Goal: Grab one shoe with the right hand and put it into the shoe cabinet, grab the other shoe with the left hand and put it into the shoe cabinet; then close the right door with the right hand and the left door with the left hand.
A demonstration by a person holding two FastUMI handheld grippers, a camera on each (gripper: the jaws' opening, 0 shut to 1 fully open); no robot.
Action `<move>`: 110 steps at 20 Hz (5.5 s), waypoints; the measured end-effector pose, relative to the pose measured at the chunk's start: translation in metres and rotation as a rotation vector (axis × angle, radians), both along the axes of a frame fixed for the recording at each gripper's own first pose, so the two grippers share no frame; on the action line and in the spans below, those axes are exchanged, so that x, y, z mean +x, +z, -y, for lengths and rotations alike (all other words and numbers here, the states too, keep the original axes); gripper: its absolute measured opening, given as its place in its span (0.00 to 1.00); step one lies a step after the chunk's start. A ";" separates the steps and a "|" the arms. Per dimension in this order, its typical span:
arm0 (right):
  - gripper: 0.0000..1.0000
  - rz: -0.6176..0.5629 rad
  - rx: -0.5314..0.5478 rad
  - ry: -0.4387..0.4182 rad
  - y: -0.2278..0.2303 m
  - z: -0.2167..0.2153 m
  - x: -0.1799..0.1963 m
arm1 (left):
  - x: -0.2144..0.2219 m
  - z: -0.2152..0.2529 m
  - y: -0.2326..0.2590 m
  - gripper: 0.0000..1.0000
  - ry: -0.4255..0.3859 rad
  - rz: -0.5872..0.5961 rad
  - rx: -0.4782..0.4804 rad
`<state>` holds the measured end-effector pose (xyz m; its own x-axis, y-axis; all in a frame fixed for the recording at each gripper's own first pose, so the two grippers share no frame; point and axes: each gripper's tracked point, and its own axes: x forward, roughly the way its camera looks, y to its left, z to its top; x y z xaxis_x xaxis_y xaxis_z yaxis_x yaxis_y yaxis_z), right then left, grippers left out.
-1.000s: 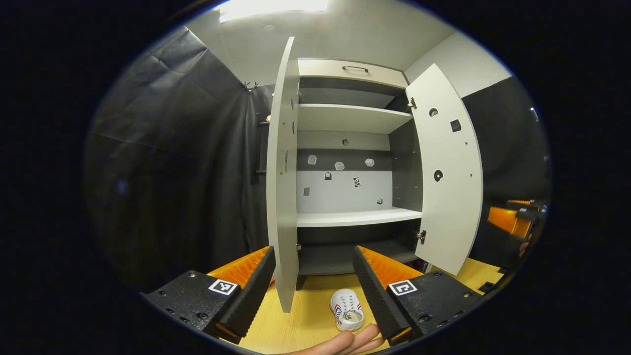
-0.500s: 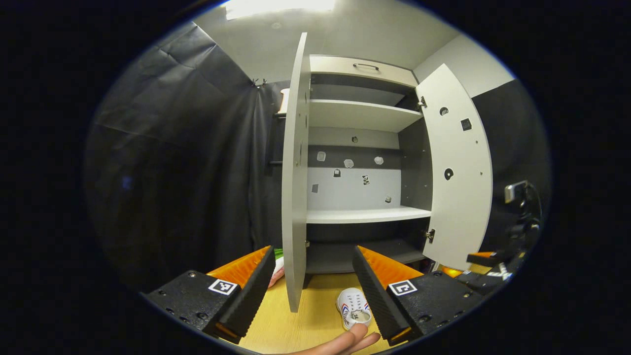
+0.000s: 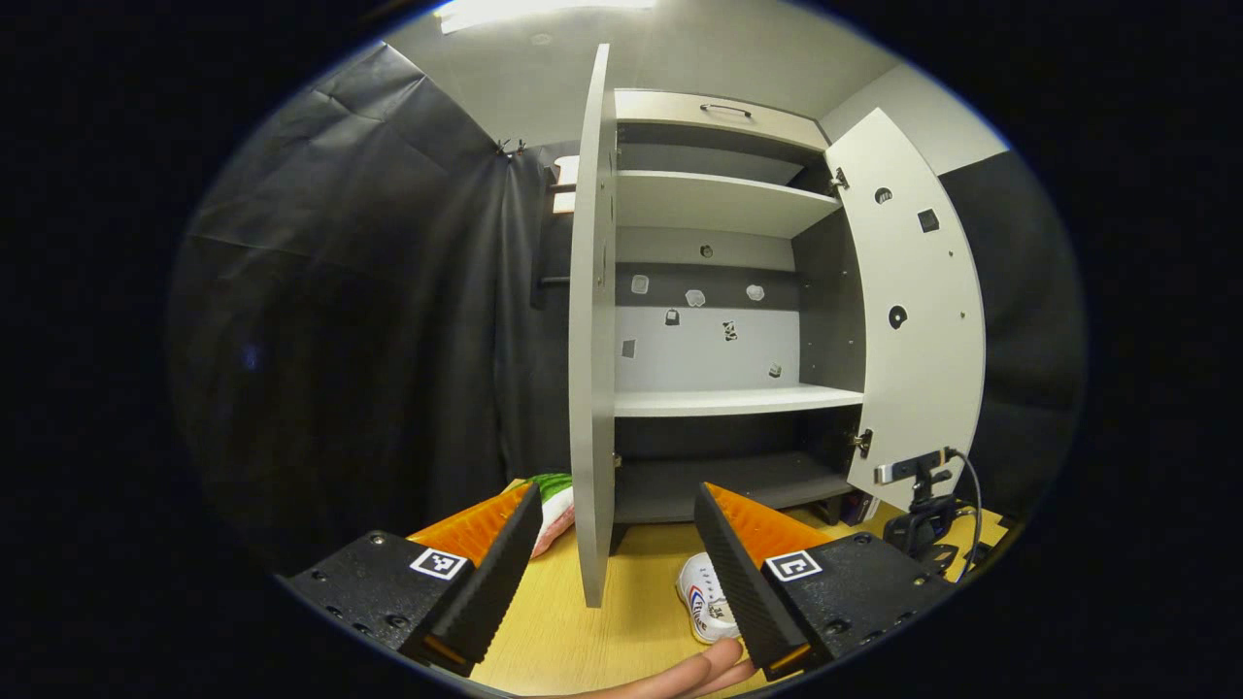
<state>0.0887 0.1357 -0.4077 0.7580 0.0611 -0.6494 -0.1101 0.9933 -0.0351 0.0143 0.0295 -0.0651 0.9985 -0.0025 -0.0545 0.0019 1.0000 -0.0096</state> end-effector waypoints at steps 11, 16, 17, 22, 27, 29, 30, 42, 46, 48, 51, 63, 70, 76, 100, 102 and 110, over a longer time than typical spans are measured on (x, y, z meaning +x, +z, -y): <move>0.79 -0.041 0.018 -0.077 -0.041 -0.003 0.016 | 0.012 0.036 -0.002 0.96 -0.111 0.054 0.002; 0.15 -0.041 0.221 -0.158 -0.056 -0.007 0.038 | 0.037 0.055 -0.003 0.96 -0.144 0.049 0.017; 0.06 -0.015 0.233 -0.155 -0.047 -0.007 0.040 | 0.043 0.058 -0.005 0.96 -0.146 0.042 0.023; 0.00 0.126 0.251 -0.088 -0.029 -0.010 0.044 | 0.060 0.076 -0.013 0.96 -0.180 0.025 0.035; 0.00 0.237 0.312 -0.071 0.029 -0.001 0.043 | 0.071 0.084 -0.013 0.96 -0.195 0.017 0.051; 0.00 0.288 0.321 -0.056 0.063 0.004 0.048 | 0.076 0.084 -0.013 0.96 -0.191 0.017 0.050; 0.00 0.316 0.310 -0.050 0.080 0.007 0.049 | 0.078 0.084 -0.013 0.96 -0.191 0.015 0.052; 0.00 0.629 0.218 0.153 0.320 -0.016 0.071 | 0.104 0.075 0.000 0.95 -0.159 0.043 0.055; 0.00 0.691 0.199 0.223 0.390 -0.030 0.105 | 0.104 0.076 -0.007 0.96 -0.157 0.020 0.033; 0.01 0.690 0.193 0.232 0.414 -0.034 0.126 | 0.106 0.076 -0.011 0.96 -0.157 0.003 0.022; 0.01 0.664 0.160 0.238 0.428 -0.044 0.170 | 0.105 0.073 -0.017 0.96 -0.157 -0.008 0.018; 0.01 0.431 0.007 0.273 0.303 -0.086 0.347 | 0.098 0.060 -0.029 0.96 -0.126 -0.031 -0.029; 0.45 0.493 -0.119 0.261 0.287 -0.077 0.369 | 0.107 0.069 -0.055 0.96 -0.133 -0.123 -0.029; 0.97 0.572 -0.039 0.192 0.323 -0.058 0.311 | 0.111 0.079 -0.082 0.96 -0.151 -0.192 -0.036; 0.97 0.622 0.139 0.089 0.266 0.020 0.054 | 0.091 0.100 -0.324 0.98 -0.273 -0.787 -0.051; 0.97 0.610 0.153 0.092 0.261 0.020 0.053 | 0.098 0.093 -0.327 0.99 -0.245 -0.768 0.002; 0.97 0.577 0.144 0.125 0.242 0.000 0.060 | 0.095 0.115 -0.328 0.80 -0.311 -0.804 -0.035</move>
